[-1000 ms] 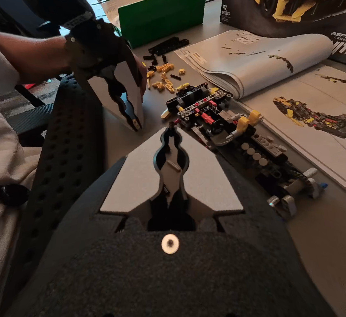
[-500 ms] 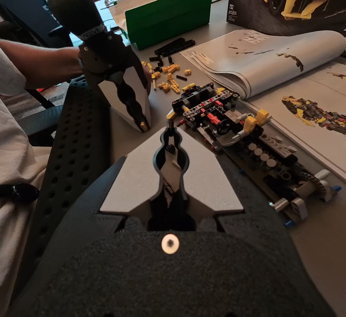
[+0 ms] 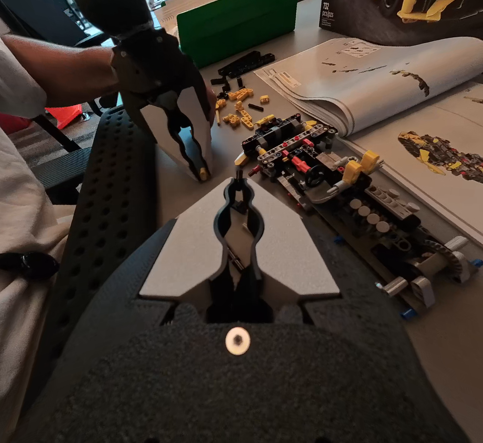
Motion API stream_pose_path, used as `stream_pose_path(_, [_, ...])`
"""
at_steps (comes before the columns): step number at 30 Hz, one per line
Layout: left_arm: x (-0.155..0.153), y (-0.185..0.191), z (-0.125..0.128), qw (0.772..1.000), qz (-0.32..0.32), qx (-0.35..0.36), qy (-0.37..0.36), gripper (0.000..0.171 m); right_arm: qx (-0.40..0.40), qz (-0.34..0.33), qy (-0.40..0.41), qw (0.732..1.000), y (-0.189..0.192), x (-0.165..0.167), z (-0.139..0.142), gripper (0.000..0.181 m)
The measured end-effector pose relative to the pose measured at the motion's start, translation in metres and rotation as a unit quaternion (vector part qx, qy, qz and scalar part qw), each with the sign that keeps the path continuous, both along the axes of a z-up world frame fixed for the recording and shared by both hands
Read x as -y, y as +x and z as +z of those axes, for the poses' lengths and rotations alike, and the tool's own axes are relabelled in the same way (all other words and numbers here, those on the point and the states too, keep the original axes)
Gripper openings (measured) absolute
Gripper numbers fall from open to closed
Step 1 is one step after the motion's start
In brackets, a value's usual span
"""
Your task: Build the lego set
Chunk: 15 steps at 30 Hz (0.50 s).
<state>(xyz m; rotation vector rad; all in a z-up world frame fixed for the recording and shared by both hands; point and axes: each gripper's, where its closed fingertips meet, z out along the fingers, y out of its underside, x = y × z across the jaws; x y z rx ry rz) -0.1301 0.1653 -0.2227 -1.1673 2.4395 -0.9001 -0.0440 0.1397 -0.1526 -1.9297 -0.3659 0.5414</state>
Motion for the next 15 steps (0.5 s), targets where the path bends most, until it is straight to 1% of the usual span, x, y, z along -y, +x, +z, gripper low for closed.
stream_pose_path(4, [0.002,0.0,0.0,0.999,0.014,-0.013,-0.027,0.009,-0.003,0.003,0.0,1.0,-0.001,0.001,0.0,0.004])
stream_pose_path(9, [0.005,-0.002,0.003,1.0,0.004,-0.007,-0.021,0.014,-0.007,0.007,0.001,1.0,-0.003,0.001,0.001,0.004])
stream_pose_path(12, [0.001,-0.005,0.005,1.0,-0.023,-0.011,0.004,0.019,-0.01,0.008,0.0,1.0,-0.003,0.001,0.002,0.004])
stream_pose_path(15, [0.002,-0.01,0.009,0.997,-0.068,-0.031,0.017,0.022,-0.013,0.009,0.001,1.0,-0.003,0.001,0.002,0.004])
